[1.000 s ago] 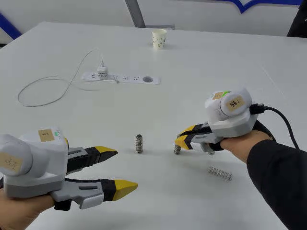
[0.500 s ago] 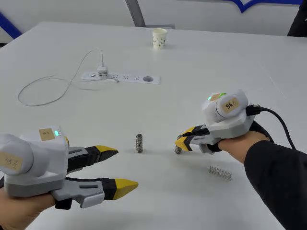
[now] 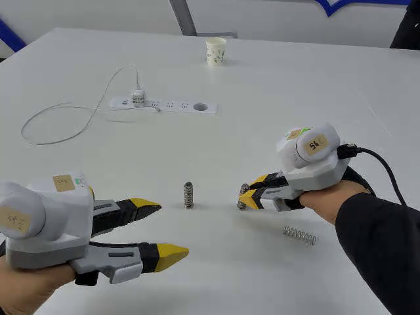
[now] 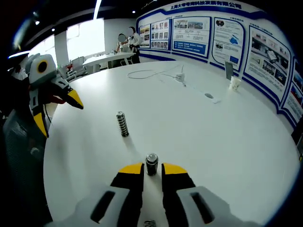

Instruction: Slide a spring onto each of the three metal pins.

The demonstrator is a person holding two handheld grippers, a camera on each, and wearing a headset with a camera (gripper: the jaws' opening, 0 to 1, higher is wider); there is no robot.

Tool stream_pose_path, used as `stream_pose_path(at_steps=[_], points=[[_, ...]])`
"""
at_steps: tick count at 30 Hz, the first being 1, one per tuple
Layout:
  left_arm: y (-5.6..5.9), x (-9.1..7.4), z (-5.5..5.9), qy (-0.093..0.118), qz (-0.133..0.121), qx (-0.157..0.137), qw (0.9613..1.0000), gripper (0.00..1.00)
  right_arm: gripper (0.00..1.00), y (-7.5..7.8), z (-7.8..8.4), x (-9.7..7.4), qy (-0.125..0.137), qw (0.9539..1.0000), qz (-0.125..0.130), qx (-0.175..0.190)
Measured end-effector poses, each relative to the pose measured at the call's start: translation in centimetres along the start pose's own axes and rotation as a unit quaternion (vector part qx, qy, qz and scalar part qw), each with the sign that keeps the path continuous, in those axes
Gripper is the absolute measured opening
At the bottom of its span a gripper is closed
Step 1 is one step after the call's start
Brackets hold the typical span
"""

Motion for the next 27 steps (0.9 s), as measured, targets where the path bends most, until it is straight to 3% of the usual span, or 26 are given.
stream_pose_path(at_steps=[27], points=[[0.3,0.3,-0.7,-0.001,0.005,0.008,1.0000,0.54,0.17,0.0,1.4,-4.2,0.011,0.9997,0.011,-0.017]])
Point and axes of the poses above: the centre of the closed fingertips' face, and the gripper's own axes: x roughly forward along the fingers, y roughly to its right, z roughly out of its underside, the point moved 9 cm from there along -x, roughly backward along the fingers, and after that the axes turned 7 degrees about z, right-handed, at the moved point
